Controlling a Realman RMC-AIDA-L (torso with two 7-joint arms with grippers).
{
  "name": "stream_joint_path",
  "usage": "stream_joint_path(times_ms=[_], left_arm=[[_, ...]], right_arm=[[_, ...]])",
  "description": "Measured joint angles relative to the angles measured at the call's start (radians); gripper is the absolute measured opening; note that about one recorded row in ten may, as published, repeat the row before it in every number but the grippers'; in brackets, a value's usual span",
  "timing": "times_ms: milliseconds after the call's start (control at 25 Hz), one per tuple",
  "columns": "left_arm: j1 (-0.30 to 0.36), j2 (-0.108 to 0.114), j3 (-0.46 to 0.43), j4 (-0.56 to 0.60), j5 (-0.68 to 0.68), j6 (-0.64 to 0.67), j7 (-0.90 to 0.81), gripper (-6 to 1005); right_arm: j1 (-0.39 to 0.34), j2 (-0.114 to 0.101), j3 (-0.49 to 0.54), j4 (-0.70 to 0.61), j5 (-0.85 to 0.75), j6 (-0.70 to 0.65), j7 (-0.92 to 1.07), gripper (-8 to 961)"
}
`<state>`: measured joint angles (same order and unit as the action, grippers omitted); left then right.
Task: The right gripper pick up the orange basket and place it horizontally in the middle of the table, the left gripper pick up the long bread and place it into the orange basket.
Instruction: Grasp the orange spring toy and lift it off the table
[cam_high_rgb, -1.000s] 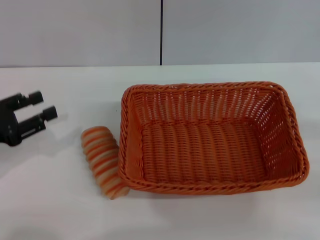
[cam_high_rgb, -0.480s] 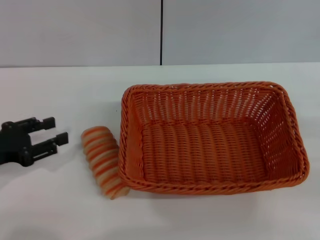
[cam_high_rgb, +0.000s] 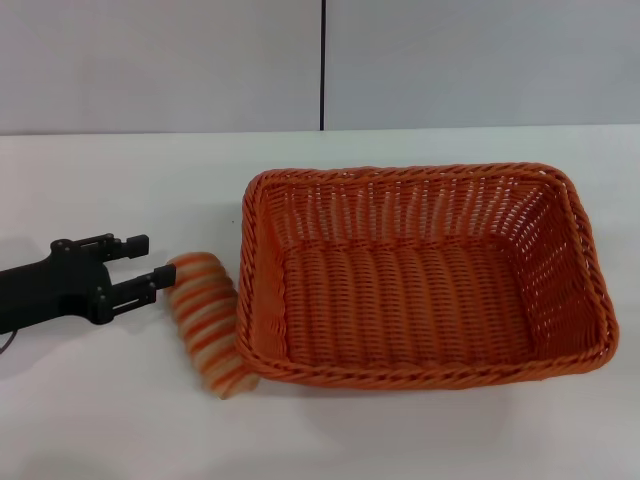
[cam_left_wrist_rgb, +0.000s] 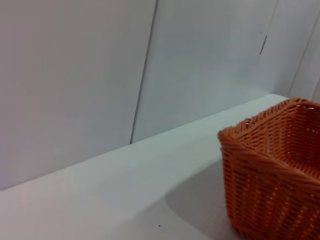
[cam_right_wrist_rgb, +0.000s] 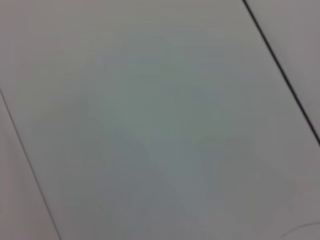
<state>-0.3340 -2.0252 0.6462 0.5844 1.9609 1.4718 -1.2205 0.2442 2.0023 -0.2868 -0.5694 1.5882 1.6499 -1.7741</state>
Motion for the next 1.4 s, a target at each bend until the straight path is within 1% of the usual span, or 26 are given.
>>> stream_joint_path(times_ms=[200, 400, 920, 1400], left_arm=[[-0.016, -0.016, 0.002, 0.000, 0.016, -0.030, -0.001, 590], [-0.025, -0.023, 0.003, -0.007, 0.037, -0.052, -0.004, 589], [-0.037, -0.028, 0.007, -0.028, 0.061, -0.063, -0.009, 588], [-0.042, -0.027, 0.007, -0.040, 0.067, -0.066, -0.010, 589]], right_arm=[[0.004, 0.000, 0.000, 0.000, -0.011, -0.001, -0.001, 595], [0.006, 0.001, 0.000, 0.000, -0.011, -0.003, -0.001, 595], [0.015, -0.002, 0.000, 0.000, -0.011, -0.013, -0.003, 595], [0.014, -0.002, 0.000, 0.000, -0.011, -0.013, -0.004, 595]])
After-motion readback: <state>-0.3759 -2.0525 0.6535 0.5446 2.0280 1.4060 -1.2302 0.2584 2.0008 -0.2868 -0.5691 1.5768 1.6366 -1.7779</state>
